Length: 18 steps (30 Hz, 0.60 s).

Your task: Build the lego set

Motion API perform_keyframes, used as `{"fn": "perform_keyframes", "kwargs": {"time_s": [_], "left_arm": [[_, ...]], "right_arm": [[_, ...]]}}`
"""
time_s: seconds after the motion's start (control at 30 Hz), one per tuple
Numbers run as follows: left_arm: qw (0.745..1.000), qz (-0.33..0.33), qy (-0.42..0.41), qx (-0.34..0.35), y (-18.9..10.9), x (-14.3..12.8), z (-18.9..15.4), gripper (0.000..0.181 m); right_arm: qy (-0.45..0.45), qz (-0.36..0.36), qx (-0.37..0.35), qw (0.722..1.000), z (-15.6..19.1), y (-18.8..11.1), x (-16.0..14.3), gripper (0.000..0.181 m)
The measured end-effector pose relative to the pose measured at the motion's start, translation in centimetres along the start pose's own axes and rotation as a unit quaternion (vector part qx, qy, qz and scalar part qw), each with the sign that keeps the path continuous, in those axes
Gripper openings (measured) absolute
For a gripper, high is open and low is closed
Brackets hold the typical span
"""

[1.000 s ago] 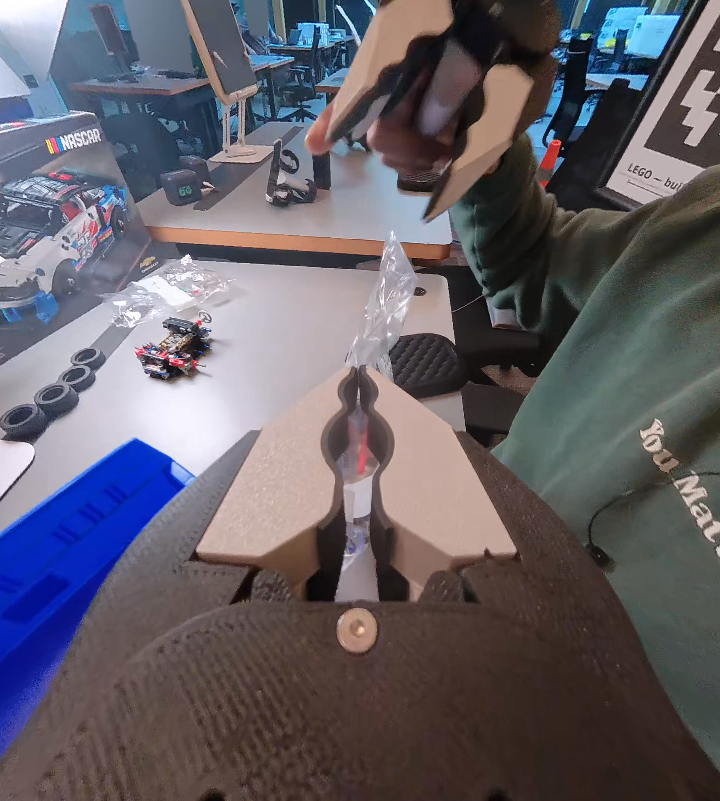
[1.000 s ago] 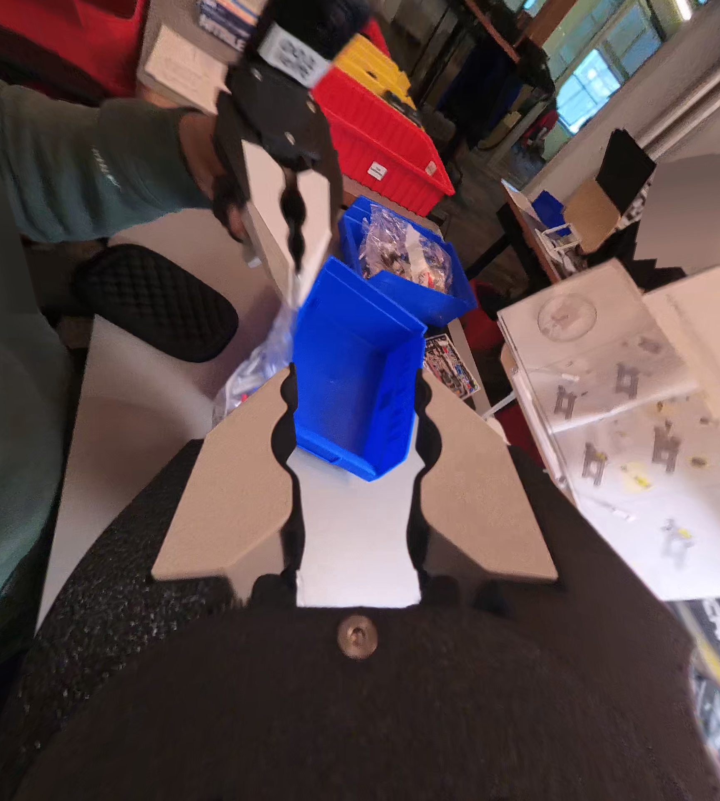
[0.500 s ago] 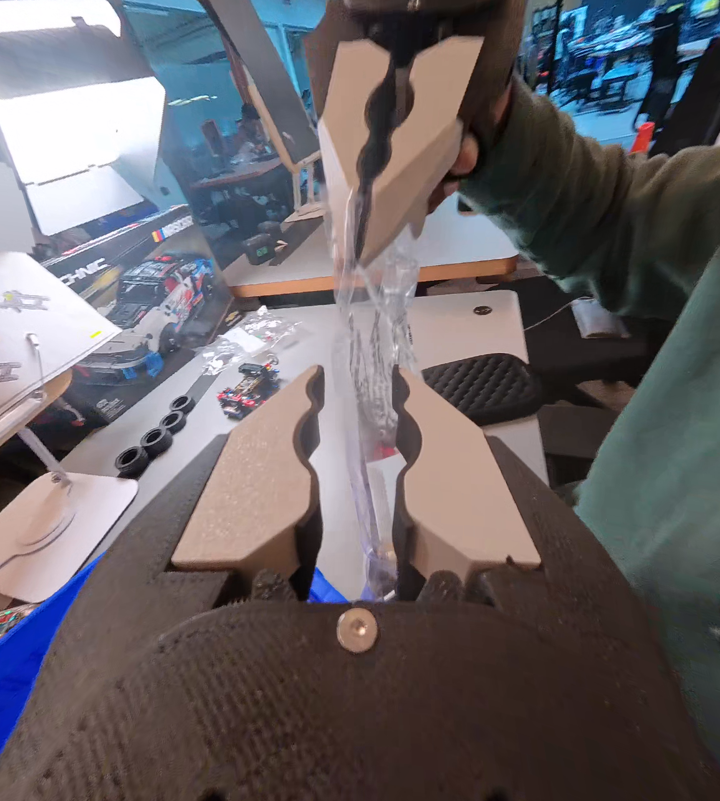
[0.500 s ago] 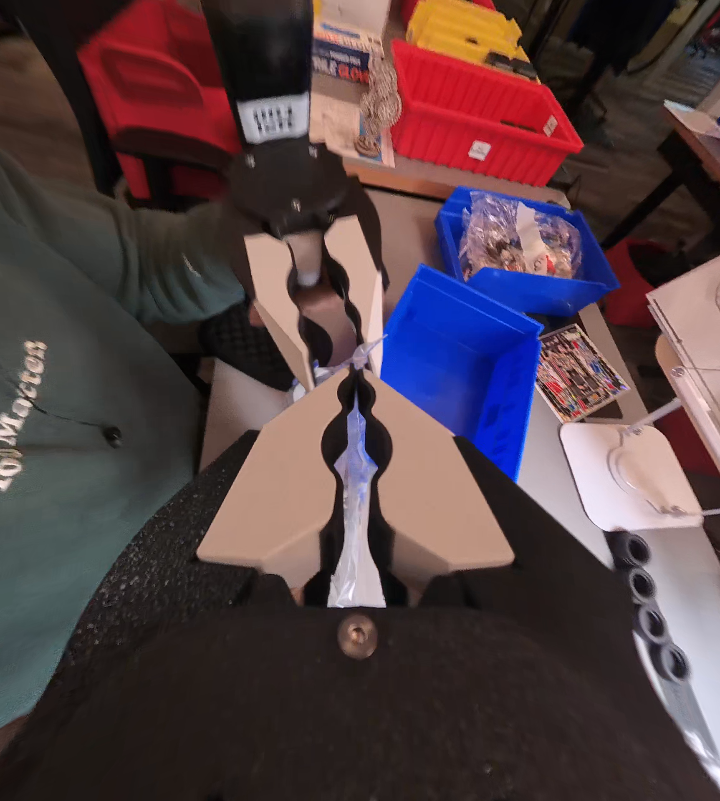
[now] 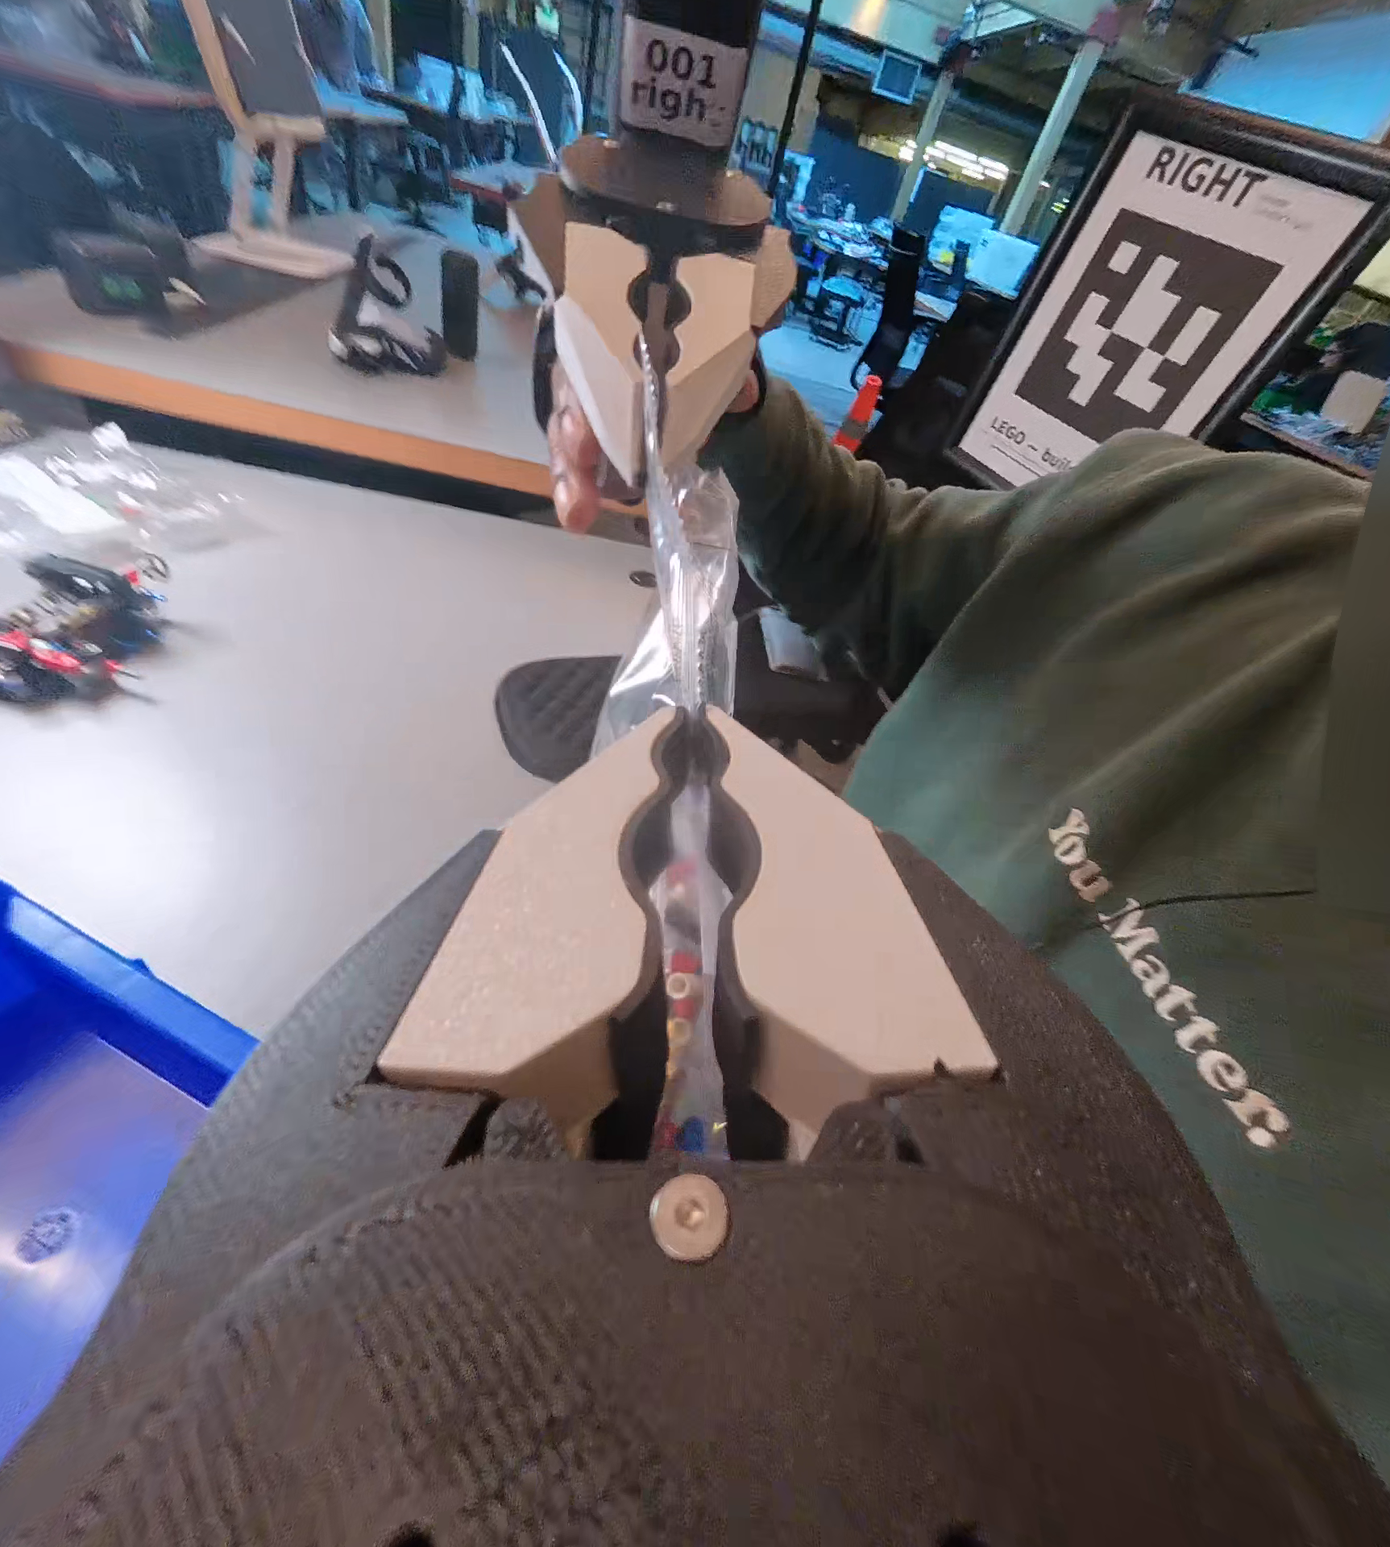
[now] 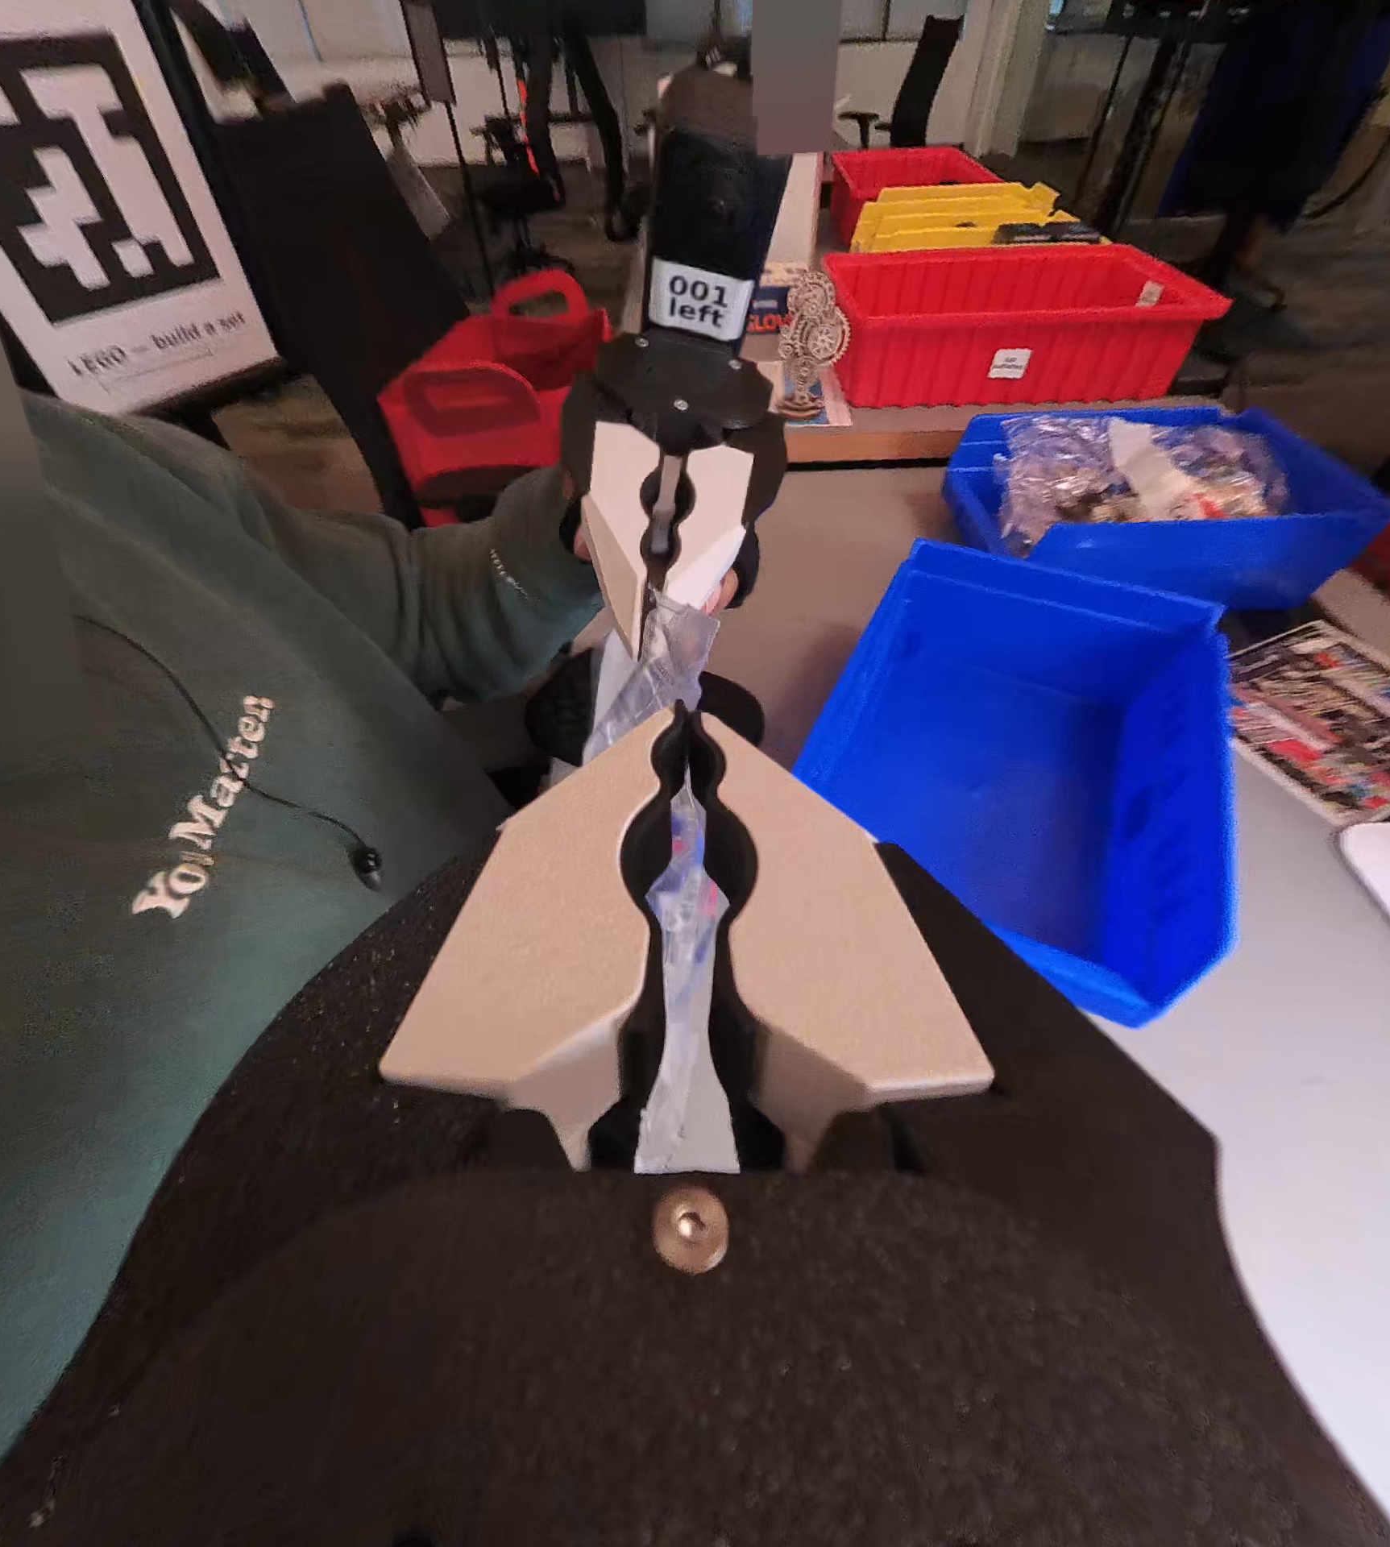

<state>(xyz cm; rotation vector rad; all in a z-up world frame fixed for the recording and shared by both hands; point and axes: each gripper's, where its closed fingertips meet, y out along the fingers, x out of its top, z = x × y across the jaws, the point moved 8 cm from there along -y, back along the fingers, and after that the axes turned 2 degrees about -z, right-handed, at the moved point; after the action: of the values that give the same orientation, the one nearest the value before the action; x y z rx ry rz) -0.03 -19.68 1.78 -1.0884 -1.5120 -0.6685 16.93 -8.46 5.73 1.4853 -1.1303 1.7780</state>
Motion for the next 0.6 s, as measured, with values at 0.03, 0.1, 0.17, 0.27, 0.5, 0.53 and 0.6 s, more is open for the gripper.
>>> {"fn": "perform_keyframes", "kwargs": {"time_s": [0.03, 0.1, 0.17, 0.27, 0.5, 0.53, 0.6], "left_arm": [[1.0, 0.011, -0.011, -0.003, 0.0, -0.1, 0.0, 0.0], [0.999, 0.036, -0.035, -0.01, 0.0, -0.1, 0.1, 0.0], [0.997, 0.053, -0.057, -0.014, -0.3, 0.3, 0.2, 0.0], [0.993, 0.105, -0.05, -0.005, -0.2, 1.1, -0.3, 0.0], [0.978, 0.206, -0.025, 0.036, -0.2, 1.5, -0.1, 0.0], [0.977, 0.205, -0.002, 0.055, -0.1, 1.5, 0.4, 0.004], [0.982, 0.173, 0.035, 0.061, 0.4, 2.2, 0.8, 0.017]], "right_arm": [[0.007, -0.007, 0.004, 1.0, -0.1, 0.1, -0.7, 0.0], [0.012, -0.018, 0.005, 1.0, -0.4, 0.1, -1.5, 0.0], [0.009, -0.029, 0.012, 0.999, -0.3, -0.3, -1.2, 0.009], [-0.019, -0.021, 0.017, 0.999, 0.4, -0.2, 0.2, 0.031], [-0.029, -0.016, 0.011, 0.999, 1.2, 1.7, 0.4, 0.0], [0.004, -0.026, 0.01, 1.0, 0.8, 1.9, -0.1, 0.0], [0.066, -0.049, 0.01, 0.997, -0.3, 2.0, -1.4, 0.0]]}}
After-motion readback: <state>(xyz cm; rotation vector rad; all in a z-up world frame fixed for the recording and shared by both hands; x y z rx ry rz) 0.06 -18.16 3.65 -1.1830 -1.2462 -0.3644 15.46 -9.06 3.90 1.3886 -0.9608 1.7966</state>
